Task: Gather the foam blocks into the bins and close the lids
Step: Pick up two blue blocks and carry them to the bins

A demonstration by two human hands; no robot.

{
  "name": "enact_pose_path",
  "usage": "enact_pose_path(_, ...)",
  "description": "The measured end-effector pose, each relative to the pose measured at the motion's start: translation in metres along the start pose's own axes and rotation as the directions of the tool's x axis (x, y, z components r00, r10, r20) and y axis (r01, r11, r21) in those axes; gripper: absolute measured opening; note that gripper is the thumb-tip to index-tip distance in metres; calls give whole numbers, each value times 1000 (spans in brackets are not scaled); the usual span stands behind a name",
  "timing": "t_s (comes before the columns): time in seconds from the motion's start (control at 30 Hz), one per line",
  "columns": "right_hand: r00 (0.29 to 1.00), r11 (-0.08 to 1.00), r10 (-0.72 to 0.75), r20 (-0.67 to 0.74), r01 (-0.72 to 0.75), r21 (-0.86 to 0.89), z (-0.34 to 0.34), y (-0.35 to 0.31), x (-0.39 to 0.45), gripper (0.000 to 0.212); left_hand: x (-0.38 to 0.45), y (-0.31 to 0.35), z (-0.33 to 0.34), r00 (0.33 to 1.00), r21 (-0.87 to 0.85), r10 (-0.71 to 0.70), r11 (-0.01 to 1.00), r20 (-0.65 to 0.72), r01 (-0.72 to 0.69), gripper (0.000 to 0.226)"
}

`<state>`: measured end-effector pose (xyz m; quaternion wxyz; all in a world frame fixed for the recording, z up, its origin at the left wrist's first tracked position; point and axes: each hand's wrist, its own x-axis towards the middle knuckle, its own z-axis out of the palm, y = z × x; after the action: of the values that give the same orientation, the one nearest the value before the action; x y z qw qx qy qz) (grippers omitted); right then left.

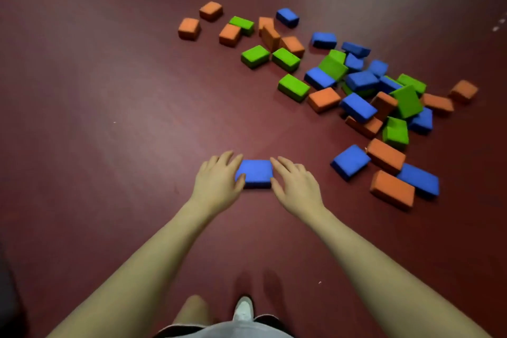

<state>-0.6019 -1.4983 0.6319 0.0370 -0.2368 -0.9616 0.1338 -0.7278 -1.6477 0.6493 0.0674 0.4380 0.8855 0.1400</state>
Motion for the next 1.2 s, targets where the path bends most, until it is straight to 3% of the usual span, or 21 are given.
enact_pose_path(0.2, 994, 994, 107, 4, -108, 5, -2, 62, 47, 50, 91, 21, 26, 992, 21, 105, 994, 70, -106, 42)
enact_pose_path(0.63, 974, 984, 177, 142, -174, -29, 51, 144, 233, 53, 288, -32, 92, 975, 17, 73, 997, 211, -78, 50)
enact_pose_path(0.93, 926, 994, 104, 363, -82, -77, 159, 216, 314, 54, 367, -72, 205, 932, 26, -50, 999, 360, 44, 63)
enact_pose_path(1.2, 830, 996, 0, 557, 50, -74, 328, 286, 364, 58, 395, -119, 383, 870, 68, -180, 983, 458, 168, 57)
